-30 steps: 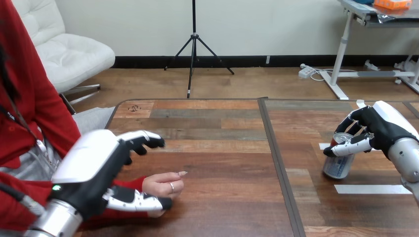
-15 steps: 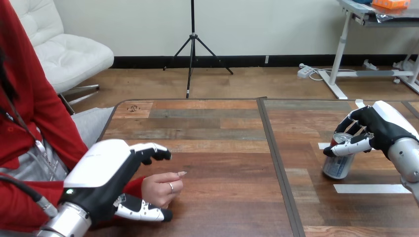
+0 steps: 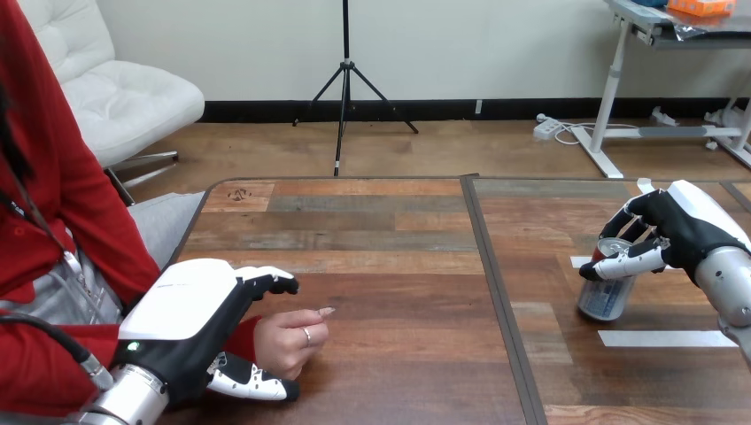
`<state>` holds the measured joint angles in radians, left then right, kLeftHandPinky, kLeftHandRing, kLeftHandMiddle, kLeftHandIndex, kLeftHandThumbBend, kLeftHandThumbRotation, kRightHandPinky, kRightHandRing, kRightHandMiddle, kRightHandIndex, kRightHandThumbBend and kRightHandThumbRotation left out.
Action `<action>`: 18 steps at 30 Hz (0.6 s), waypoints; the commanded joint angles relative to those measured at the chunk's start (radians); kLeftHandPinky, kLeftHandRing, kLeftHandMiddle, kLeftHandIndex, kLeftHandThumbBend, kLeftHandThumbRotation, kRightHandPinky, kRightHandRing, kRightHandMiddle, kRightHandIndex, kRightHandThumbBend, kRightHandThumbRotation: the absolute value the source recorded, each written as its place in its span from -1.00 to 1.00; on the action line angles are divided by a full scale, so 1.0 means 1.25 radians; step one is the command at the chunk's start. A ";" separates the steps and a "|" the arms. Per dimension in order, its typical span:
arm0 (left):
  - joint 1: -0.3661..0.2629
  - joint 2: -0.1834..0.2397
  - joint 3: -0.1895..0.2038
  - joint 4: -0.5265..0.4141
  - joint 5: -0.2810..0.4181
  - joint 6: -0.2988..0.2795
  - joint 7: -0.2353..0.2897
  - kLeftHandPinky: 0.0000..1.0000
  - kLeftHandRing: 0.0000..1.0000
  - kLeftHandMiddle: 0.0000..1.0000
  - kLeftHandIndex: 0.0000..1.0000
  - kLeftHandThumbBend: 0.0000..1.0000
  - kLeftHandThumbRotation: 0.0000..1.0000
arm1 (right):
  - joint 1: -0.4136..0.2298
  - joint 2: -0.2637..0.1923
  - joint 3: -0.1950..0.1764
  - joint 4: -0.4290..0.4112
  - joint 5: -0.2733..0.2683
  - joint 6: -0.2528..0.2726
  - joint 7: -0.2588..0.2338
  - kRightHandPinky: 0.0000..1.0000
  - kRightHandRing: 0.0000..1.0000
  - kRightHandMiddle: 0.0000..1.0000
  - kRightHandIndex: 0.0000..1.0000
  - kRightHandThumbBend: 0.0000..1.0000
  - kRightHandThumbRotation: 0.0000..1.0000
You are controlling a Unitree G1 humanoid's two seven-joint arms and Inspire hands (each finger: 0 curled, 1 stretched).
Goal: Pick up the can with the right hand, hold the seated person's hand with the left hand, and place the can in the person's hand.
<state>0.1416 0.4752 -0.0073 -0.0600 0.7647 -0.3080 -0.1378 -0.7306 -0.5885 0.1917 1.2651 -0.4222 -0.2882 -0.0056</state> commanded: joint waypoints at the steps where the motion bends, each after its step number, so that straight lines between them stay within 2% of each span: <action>1: -0.062 0.021 -0.018 0.030 0.026 0.012 0.040 0.30 0.49 0.54 0.50 1.00 -0.51 | -0.050 -0.010 -0.014 -0.048 0.016 -0.019 -0.008 -0.25 -0.19 -0.09 -0.01 0.37 -1.00; 18: -0.085 0.035 -0.059 0.080 0.066 0.065 0.069 0.37 0.54 0.58 0.53 1.00 -0.56 | -0.047 -0.010 -0.017 -0.051 0.021 -0.018 0.001 -0.29 -0.21 -0.08 0.00 0.37 -1.00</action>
<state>0.1038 0.4951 -0.0644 0.0293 0.8328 -0.2418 -0.0844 -0.7306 -0.5885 0.1914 1.2627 -0.4184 -0.2884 -0.0017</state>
